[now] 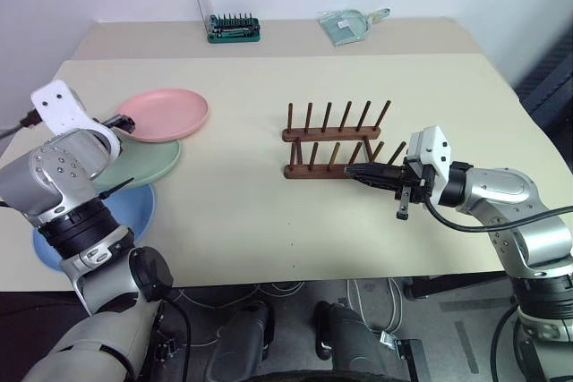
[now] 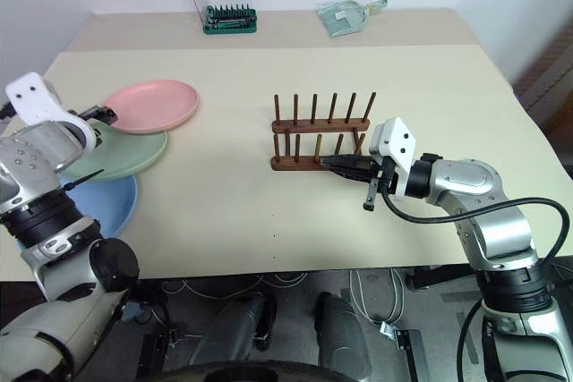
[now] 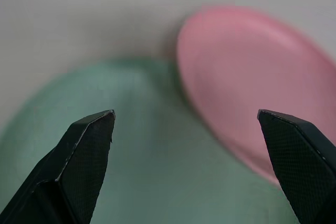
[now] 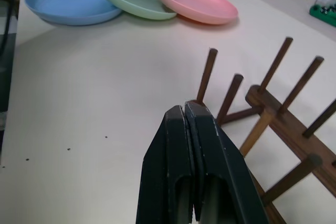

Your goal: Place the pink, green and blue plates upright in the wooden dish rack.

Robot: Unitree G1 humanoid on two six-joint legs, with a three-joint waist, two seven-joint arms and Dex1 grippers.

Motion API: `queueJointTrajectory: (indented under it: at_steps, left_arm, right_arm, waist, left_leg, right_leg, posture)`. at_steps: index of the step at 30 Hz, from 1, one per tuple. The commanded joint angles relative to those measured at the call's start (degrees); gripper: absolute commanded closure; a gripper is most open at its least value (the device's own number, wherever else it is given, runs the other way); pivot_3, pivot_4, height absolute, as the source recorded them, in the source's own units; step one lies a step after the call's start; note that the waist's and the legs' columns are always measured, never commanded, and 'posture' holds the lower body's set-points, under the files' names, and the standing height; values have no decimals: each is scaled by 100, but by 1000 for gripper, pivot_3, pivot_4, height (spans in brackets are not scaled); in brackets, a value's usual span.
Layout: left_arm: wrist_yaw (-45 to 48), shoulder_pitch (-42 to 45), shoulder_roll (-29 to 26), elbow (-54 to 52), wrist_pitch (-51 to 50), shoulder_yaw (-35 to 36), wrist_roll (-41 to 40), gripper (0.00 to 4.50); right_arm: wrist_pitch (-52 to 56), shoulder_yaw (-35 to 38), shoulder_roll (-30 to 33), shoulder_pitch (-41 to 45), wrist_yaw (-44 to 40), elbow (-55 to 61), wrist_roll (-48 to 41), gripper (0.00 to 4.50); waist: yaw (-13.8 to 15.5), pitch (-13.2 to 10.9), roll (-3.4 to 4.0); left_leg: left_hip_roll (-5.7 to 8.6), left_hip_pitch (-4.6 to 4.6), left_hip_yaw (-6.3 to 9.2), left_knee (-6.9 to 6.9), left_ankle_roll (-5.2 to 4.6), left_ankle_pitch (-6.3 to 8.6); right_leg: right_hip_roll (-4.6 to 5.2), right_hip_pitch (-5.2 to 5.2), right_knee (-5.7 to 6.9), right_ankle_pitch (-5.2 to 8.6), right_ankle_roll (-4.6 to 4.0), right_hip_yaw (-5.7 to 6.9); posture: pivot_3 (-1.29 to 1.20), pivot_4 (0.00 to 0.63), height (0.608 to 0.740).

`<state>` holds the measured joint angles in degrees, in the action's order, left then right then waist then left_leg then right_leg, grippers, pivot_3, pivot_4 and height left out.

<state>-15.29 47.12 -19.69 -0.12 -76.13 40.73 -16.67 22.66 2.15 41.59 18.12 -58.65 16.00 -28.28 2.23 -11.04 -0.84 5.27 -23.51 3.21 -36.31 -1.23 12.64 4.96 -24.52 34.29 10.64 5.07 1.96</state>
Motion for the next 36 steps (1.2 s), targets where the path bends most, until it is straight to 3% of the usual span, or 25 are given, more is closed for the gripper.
queueJointTrajectory:
  at_steps: [1,7,13,16,23,36]
  left_arm:
    - [54,314,-157,496,348,136,12,25]
    - [199,577,-320,1574,944,-101,50,25]
    - [67,832,-283,2322,1360,95,-55,25]
    - [29,856,-273,2410,1501,135,-129,834]
    - [-98,822,-266,2320,1501,103,-248,4366]
    - [-128,602,-101,1313,1141,158,-724,4444]
  right_arm:
    - [-41,113,-13,-37,57,244,-73,4500]
    - [-17,87,-77,-71,151,319,-112,4500]
    - [6,98,-112,-161,224,433,-129,4500]
    - [14,105,-115,-204,250,478,-138,4500]
    - [20,116,-115,-215,266,488,-151,4500]
    - [-28,191,69,-4,203,549,-144,4500]
  waist:
    - [0,0,0]
    - [0,0,0]
    - [0,1,-1]
    - [-2,1,-1]
    - [-5,1,-2]
    - [-5,2,-3]
  left_leg:
    - [0,0,0,0,0,0]
    - [0,0,-1,0,1,0]
    - [1,0,-1,0,1,0]
    - [1,0,-1,0,1,0]
    - [0,0,-2,-1,1,0]
    - [0,0,-2,-2,1,0]
  right_leg:
    - [0,0,0,0,0,0]
    - [2,-1,0,-1,0,0]
    - [4,-1,0,-1,0,0]
    - [4,-1,0,-1,0,0]
    - [4,-1,2,-3,-2,-1]
    - [4,-1,3,-3,-2,-1]
  posture:
    - [0,150,740]
    - [0,150,740]
    - [0,150,740]
    - [0,150,740]
    - [0,150,740]
    - [0,150,740]
